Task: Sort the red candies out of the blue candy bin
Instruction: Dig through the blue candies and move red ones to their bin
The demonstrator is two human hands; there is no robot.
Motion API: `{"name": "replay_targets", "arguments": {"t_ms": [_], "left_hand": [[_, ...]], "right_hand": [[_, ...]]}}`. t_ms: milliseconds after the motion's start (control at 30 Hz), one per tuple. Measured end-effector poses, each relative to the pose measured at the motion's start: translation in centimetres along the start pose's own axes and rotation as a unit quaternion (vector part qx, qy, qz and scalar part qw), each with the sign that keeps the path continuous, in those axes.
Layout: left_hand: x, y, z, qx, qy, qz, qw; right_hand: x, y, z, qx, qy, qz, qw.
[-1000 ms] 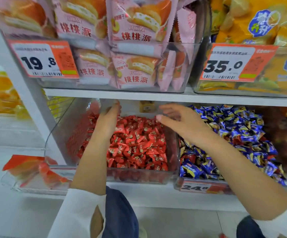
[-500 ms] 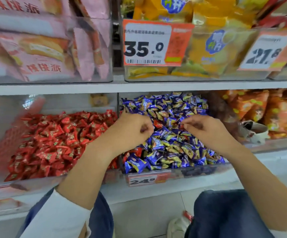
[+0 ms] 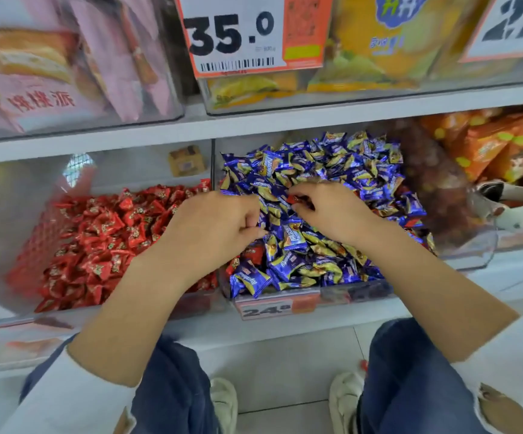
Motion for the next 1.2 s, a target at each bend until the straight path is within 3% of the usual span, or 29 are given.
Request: {"name": "replay_targets", "arguments": {"t_ms": [67, 167, 300, 433, 500, 600, 667, 767, 933, 1033, 1100, 1200], "left_hand": [[0.1, 0.5, 0.1, 0.072, 0.006, -0.033, 0.997], [-0.2, 0.7, -0.6, 0.141, -0.101, -0.061, 0.983], [-0.6, 0.2, -1.3, 0.113, -0.169, -0.059, 0.977], [0.3, 0.6, -0.5, 0.021, -0.094, -0.078, 0.992], [0.7, 1.1, 0.7, -0.036, 0.005, -0.085, 0.996], [1.5, 1.9, 2.0, -0.08, 0.146, -0.015, 0.986], [2.1, 2.4, 2.2, -0.098, 0.202, 0.032, 0.974], [2.3, 3.0, 2.4, -0.091, 0.234, 0.078, 0.965], [1.1, 3.1, 2.5, -0.03, -0.013, 0.06, 0.998], [0.1, 2.2, 2.3, -0.01, -0.159, 0.067, 0.985], [-0.3, 1.3, 1.8, 0.009, -0.225, 0.09, 0.97], [-0.8, 0.4, 0.9, 0.038, -0.246, 0.101, 0.963]], "right_hand": [[0.1, -0.4, -0.3, -0.002, 0.009, -0.007, 1.0], [0.1, -0.8, -0.3, 0.014, 0.013, -0.028, 0.999], [-0.3, -0.8, 0.0, 0.024, 0.047, -0.056, 0.997], [-1.2, -0.3, 0.6, -0.022, 0.061, -0.065, 0.996], [-1.2, 0.2, 1.1, -0.067, 0.004, -0.058, 0.996], [0.6, 1.5, 2.5, -0.128, -0.132, -0.035, 0.982], [2.8, 2.6, 3.4, -0.101, -0.185, -0.009, 0.977], [6.0, 4.1, 3.1, -0.004, -0.123, 0.067, 0.99], [8.2, 4.1, 0.4, 0.064, 0.045, 0.179, 0.981], [8.3, 3.8, -0.8, 0.02, 0.083, 0.231, 0.969], [8.0, 3.8, -0.9, -0.006, 0.077, 0.243, 0.967], [6.9, 3.7, 0.1, -0.016, -0.007, 0.182, 0.983]]}}
Point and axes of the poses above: each hand's wrist, its own y-axis away from the middle knuckle, its own z-axis out of the back of the hand, x = y × z, the point moved 1 cm from there along -y, towards the middle knuckle, and after that the axes turned 2 degrees about x, right-handed, at the moved point
